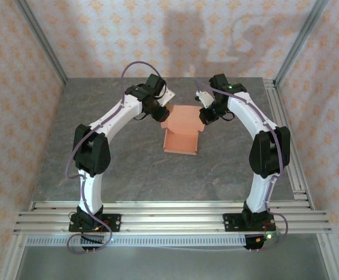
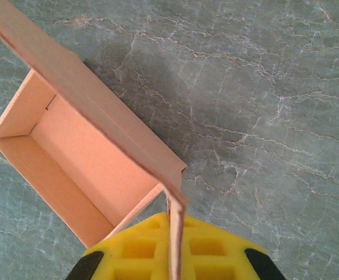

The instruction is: Fold the paper box

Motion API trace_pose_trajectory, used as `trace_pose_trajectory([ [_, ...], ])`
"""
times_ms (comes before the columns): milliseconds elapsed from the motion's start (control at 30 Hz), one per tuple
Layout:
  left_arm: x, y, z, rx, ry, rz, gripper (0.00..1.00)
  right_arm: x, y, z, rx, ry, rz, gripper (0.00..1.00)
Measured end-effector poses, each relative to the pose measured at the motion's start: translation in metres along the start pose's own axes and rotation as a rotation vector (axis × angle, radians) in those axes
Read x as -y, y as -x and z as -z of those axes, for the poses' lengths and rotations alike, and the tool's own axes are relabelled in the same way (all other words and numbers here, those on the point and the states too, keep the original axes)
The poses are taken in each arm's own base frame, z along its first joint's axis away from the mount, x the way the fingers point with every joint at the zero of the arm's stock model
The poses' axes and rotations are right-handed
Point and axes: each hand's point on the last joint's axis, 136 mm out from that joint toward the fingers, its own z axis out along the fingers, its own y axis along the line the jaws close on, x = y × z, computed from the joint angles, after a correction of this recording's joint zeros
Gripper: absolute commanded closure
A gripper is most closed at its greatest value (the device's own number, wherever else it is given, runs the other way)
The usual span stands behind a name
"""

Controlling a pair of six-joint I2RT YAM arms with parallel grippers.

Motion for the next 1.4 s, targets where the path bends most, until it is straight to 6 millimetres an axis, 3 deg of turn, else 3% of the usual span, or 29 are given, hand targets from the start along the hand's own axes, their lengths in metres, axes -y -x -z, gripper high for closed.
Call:
trace_pose_trajectory([
  [100,-0.001,0.001,0.0,0.002,0.005,0.002,0.6,0.0,-0.001,0.0,-0.005,0.001,-0.002,1.0],
  [300,0.0,0.008,0.001,0.017,-0.007,0.005,0.76,0.0,-0.001,0.0,-0.006,0.002,-0.002,1.0],
  [667,0.006,0.005,-0.008,0.0,-0.043,-0.001,0.77,0.0,-0.001,0.0,-0.005,0.001,-0.002,1.0],
  [767,0.008,0.003,-0.008,-0.007,-0.053,-0.001,0.65,0.0,-0.001,0.0,-0.005,0.001,-0.002,1.0],
  [900,0.009,0.001,-0.008,-0.014,-0.057,-0.003,0.6,0.0,-0.001,0.0,-0.005,0.0,-0.002,1.0],
  [1133,0.009,0.001,-0.008,-0.014,-0.058,-0.003,0.6,0.001,-0.001,0.0,-0.006,-0.005,-0.004,1.0],
  [1400,0.01,-0.001,0.002,-0.004,-0.056,-0.003,0.67,0.002,-0.001,0.0,-0.006,-0.01,-0.007,1.0],
])
